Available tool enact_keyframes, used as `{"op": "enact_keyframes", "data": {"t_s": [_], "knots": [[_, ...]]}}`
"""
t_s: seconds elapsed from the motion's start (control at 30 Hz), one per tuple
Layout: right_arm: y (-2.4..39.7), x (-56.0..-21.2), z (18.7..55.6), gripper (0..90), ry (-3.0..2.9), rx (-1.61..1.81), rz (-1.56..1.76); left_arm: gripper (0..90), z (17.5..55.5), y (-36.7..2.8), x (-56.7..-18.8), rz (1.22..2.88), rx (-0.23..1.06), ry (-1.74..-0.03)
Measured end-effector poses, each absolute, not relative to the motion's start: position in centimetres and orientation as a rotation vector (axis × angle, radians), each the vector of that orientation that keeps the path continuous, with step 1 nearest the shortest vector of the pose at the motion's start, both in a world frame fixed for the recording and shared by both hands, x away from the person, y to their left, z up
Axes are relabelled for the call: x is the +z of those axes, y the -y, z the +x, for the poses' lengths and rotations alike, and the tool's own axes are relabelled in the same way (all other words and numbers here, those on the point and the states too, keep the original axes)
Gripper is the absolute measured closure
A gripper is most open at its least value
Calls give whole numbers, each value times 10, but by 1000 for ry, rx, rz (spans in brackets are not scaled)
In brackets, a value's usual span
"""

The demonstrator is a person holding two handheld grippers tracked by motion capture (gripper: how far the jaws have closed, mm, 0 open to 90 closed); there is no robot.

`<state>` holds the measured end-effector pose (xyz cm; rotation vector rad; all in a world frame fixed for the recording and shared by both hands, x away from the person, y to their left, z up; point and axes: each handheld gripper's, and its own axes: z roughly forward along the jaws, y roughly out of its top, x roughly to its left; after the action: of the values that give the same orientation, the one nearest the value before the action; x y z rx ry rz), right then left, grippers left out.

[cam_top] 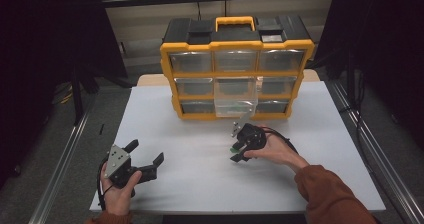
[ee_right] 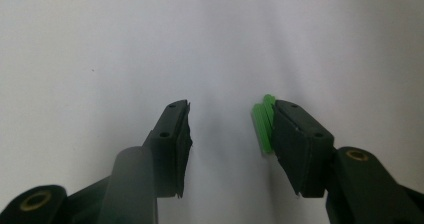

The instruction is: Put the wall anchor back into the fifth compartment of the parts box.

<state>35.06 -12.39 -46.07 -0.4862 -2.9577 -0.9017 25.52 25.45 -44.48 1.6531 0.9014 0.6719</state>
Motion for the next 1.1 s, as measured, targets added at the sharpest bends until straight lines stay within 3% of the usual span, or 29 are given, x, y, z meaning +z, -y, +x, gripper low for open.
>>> {"op": "enact_keyframes", "data": {"t_s": [0.37,0.83,1.1], "knots": [[125,-460,353,546,2969,-852,-501,24,256,-254,-445,1653,658,-895],[117,-459,353,792,2972,-694,-574,24,257,-253,-445,1663,669,-902],[116,-459,354,849,2980,-714,-562,24,257,-252,-445,1661,673,-894]]}}
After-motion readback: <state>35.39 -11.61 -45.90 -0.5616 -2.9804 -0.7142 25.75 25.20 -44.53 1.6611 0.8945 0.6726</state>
